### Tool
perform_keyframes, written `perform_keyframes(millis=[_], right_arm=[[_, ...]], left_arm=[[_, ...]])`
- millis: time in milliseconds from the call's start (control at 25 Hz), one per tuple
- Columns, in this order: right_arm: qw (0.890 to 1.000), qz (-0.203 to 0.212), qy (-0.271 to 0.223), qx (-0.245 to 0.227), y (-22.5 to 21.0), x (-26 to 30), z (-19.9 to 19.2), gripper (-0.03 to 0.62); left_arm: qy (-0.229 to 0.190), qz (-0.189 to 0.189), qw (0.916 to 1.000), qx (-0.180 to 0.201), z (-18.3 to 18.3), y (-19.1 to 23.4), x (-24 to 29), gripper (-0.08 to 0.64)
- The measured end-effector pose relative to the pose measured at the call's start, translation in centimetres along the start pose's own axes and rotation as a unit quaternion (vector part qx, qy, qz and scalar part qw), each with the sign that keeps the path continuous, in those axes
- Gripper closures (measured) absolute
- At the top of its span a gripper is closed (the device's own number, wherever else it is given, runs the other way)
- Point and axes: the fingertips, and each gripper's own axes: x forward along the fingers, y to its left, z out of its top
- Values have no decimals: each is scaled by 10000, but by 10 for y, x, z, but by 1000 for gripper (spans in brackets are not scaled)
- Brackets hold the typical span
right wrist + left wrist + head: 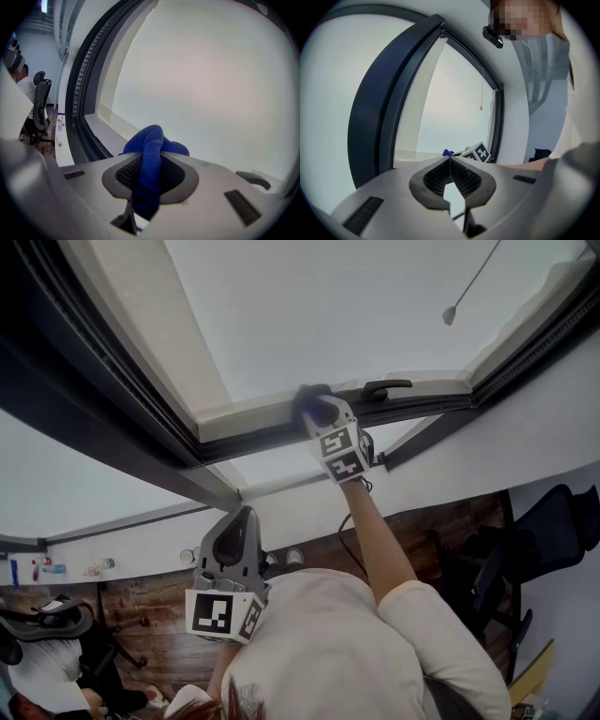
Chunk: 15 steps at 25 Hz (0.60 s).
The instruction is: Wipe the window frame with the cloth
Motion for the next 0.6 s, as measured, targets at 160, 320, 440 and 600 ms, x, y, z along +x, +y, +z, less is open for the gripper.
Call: perform_keyframes(millis=[160,320,440,600], right_arm=[[10000,-41,17,13,-6,-2,-4,509],[10000,-83,16,21,-10,-4,-6,509],[9999,-119,30,31,-13,-5,-8,509],[9998,-165,82,57,-19,-6,-12,509]], left_arm=[[-2,-25,10000,10,0,-3,2,551],[-9,-60,10000,3,0,-5,3,551],[-26,-110,9999,7,1,-7,4,551],[-50,-159,9999,25,3,-7,3,551]])
